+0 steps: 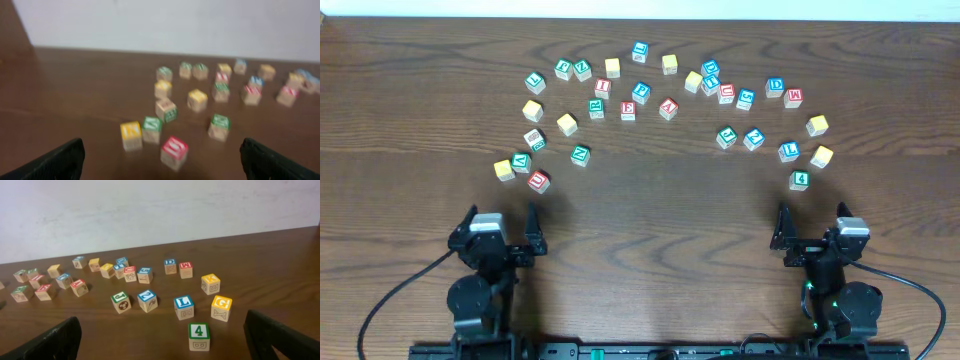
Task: Spell out AI2
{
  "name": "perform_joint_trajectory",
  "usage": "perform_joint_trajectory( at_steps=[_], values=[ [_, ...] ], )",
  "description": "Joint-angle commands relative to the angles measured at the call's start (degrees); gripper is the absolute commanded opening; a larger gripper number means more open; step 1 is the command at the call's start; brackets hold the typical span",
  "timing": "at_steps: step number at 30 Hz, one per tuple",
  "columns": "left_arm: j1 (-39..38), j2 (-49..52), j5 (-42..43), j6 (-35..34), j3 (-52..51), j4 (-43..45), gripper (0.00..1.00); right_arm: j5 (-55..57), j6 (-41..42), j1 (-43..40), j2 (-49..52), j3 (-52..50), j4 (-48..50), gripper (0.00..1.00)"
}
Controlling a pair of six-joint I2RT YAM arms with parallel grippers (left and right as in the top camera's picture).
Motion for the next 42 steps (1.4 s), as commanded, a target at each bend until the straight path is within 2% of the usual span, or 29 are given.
perform_joint_trajectory(
  at_steps=[1,6,18,26,30,35,42],
  values=[
    [0.2,6.1,2.8,-0.7,7.2,-0.3,0.98,-0.2,0.3,-0.5,-0.3,-0.1,-0.1,0.99],
    [0.2,18.8,6.2,-1.4,22.7,-6.2,0.98,-0.2,0.3,-0.5,-0.3,-0.1,-0.1,0.99],
    [0.2,54.9,9.4,-1.3,65.4,-31.6,0.98,-0.2,0.3,-0.5,-0.3,-0.1,-0.1,0.99],
    [0.2,72.4,9.3,2.0,87.2,-48.7,0.98,-0.2,0.3,-0.5,-0.3,-0.1,0.0,0.99],
    [0.2,75.7,9.4,1.9,89.6,-49.8,0.98,-0.5,0.3,-0.5,-0.3,-0.1,1.5,0.99],
    [0.2,77.3,9.4,1.9,89.5,-50.3,0.98,-6.5,0.5,-0.5,0.5,0.1,4.0,0.99],
    [0.2,77.7,9.4,1.9,89.4,-50.3,0.98,-8.8,2.2,-0.5,10.9,8.3,4.3,0.99]
  ],
)
